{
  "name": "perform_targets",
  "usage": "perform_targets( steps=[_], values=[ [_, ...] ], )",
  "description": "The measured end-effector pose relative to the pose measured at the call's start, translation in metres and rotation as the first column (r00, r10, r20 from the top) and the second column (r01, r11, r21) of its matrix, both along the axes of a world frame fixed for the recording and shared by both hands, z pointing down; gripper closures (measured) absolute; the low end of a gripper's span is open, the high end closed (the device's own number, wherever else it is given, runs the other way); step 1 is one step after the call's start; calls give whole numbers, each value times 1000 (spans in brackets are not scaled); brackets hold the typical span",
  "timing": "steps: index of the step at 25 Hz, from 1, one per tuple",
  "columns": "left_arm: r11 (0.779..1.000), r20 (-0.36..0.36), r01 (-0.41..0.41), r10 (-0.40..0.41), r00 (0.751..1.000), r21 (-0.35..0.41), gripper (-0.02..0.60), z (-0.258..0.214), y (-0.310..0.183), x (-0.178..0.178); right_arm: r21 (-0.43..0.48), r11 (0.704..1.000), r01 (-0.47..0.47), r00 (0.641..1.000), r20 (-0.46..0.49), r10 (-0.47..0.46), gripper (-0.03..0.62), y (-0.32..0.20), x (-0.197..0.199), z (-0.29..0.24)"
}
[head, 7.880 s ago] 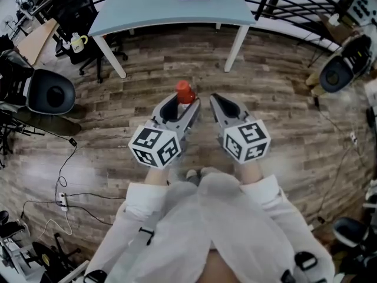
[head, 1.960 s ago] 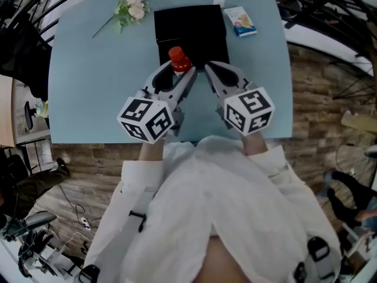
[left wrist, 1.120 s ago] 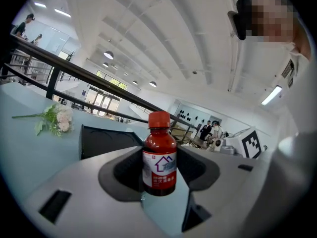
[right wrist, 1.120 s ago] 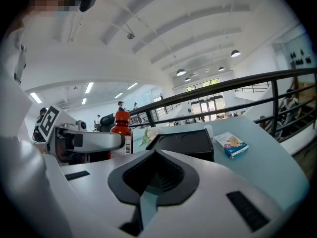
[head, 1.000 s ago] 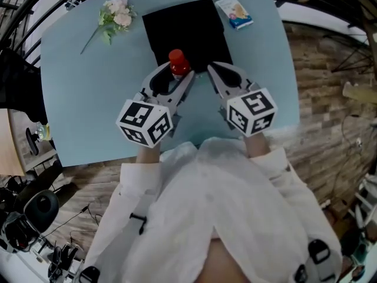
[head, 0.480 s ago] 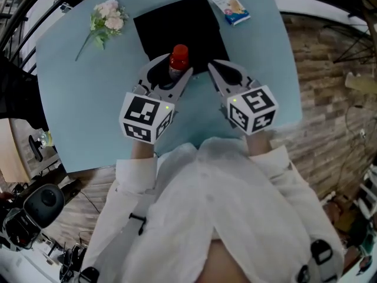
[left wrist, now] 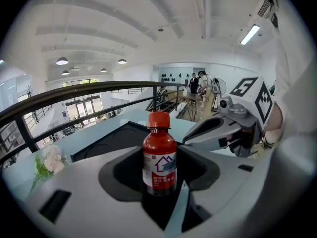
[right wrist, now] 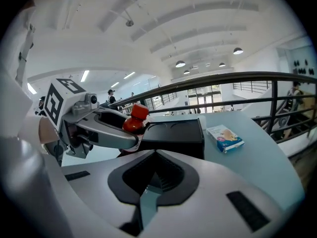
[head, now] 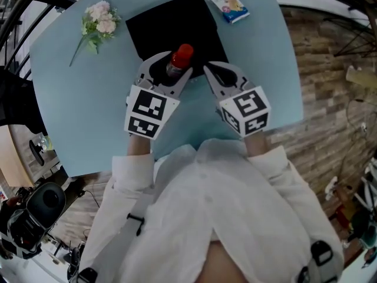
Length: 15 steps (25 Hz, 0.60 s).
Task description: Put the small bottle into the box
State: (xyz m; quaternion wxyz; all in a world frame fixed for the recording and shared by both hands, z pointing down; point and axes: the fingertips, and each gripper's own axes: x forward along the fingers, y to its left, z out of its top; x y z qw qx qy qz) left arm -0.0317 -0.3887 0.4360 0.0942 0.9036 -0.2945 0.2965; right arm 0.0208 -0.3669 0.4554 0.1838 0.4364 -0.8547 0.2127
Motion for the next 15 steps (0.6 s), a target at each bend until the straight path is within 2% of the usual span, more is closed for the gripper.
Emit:
perform_targets(
  steps=[6,15],
  values=[
    [1000,60,-16,17,998,-17,371,19,-9,0,-73,995,67,994,-80,-73,592,4,-5,22],
    [999,184,-48,50,982,-17,371,44,-19,2,-138,985,108,989,-90,-121,591,3,-6,33]
  ],
)
